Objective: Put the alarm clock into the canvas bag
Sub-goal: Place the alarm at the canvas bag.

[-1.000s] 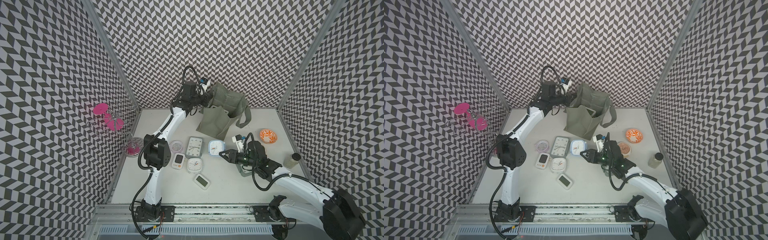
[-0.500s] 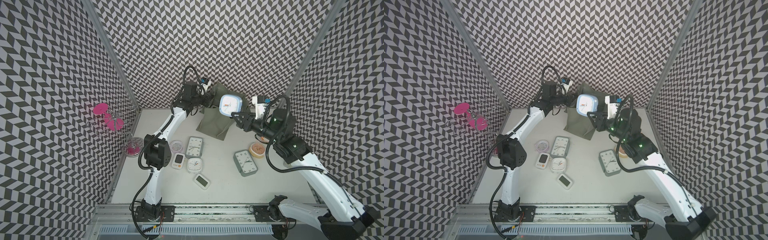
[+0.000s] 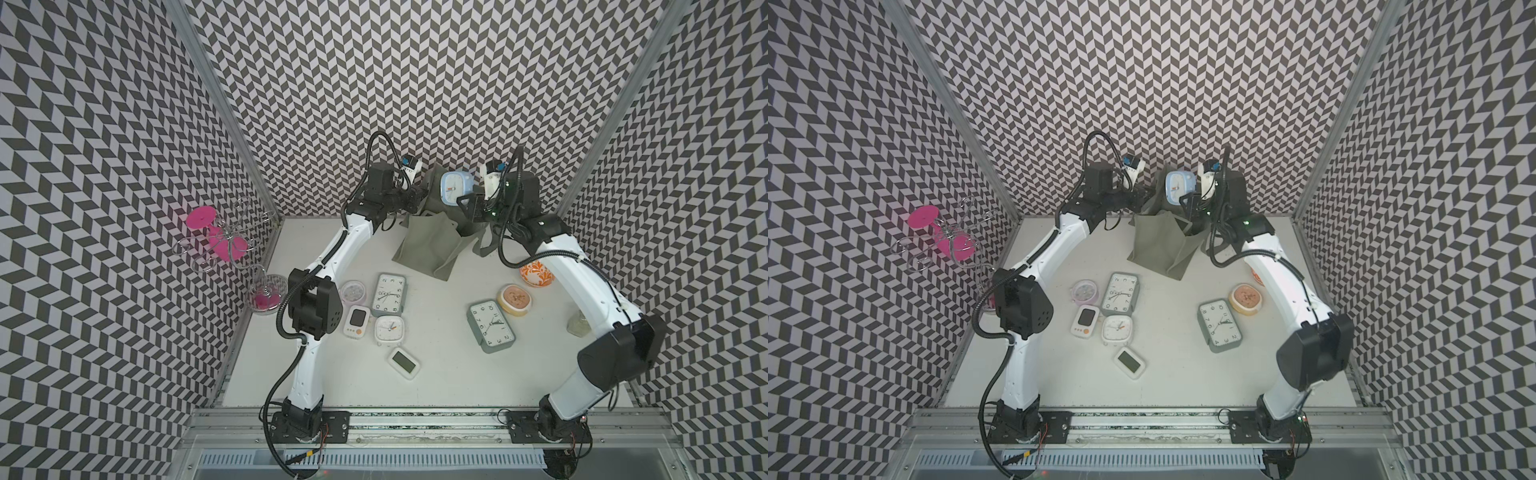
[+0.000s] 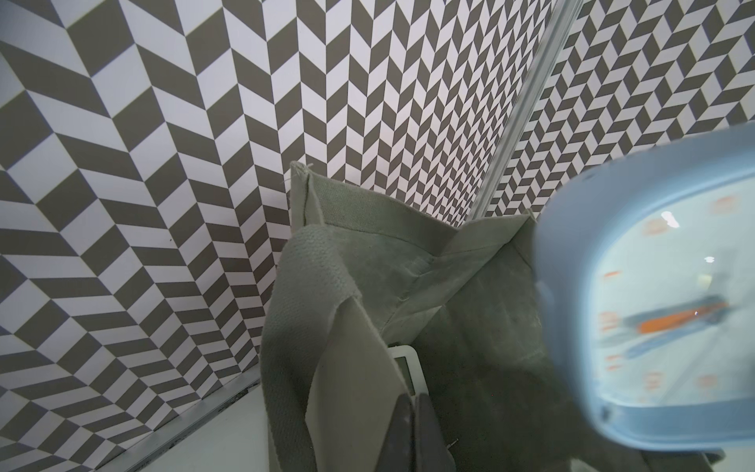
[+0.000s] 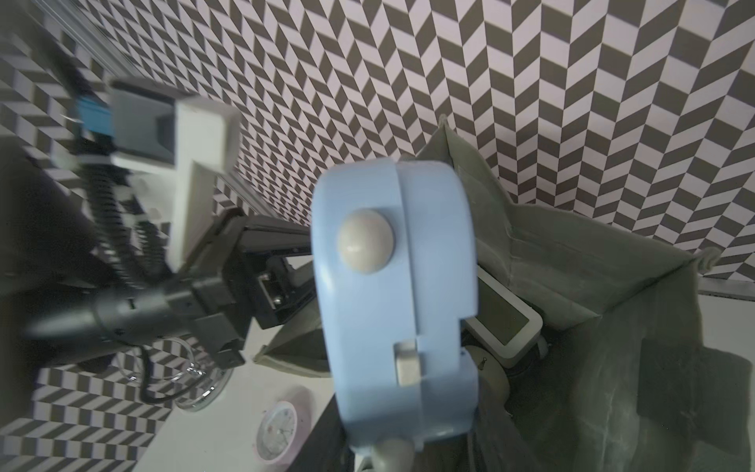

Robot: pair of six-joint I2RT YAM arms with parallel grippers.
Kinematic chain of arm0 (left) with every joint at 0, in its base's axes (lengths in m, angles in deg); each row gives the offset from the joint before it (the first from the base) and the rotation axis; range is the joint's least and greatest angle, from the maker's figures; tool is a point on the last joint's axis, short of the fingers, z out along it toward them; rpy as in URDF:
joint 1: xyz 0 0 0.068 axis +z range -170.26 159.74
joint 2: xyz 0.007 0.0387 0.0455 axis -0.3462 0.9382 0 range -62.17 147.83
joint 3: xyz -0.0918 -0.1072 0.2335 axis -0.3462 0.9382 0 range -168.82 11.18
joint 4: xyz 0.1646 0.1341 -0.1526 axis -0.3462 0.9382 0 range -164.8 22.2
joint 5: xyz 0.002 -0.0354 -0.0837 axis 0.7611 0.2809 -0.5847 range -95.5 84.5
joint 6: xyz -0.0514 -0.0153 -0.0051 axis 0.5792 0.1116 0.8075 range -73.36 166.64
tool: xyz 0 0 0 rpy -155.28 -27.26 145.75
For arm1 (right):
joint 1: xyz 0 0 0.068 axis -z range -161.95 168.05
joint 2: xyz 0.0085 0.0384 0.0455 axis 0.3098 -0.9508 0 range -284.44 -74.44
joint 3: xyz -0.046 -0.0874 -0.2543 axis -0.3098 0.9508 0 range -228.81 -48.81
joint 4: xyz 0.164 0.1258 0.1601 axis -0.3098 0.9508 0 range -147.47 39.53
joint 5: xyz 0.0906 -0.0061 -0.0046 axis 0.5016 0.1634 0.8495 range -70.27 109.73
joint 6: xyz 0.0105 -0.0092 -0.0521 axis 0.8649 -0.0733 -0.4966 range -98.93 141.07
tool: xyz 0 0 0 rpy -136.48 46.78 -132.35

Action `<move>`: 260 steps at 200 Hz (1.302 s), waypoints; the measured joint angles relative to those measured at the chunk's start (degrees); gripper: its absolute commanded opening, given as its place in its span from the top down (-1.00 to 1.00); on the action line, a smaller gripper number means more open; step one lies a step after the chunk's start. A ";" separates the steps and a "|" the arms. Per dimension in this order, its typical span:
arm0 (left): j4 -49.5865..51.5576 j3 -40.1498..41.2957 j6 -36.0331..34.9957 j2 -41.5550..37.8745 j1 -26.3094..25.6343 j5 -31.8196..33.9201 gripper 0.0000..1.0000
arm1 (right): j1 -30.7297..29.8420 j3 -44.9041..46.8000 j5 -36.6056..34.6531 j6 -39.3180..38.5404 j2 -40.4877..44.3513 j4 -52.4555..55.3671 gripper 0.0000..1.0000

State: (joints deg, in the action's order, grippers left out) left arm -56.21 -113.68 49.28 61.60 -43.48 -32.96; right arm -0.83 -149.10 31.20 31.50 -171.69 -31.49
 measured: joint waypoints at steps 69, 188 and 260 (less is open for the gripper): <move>0.02 0.00 -0.22 0.00 -1.03 0.42 1.00 | -0.02 -14.53 -3.72 -12.55 -16.31 7.28 0.41; 0.17 0.00 -0.46 0.00 -1.92 1.70 1.00 | 0.04 -29.18 -3.06 -17.42 -32.76 21.84 -0.51; 0.17 0.00 -0.61 0.00 -1.84 2.29 1.00 | 0.04 -16.79 -3.89 -11.39 -17.14 19.50 -0.99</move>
State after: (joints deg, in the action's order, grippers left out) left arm -56.03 -113.68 48.67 61.60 -45.31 -30.67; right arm -0.78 -165.89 27.31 20.12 -188.83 -12.00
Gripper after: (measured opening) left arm 0.048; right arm 0.994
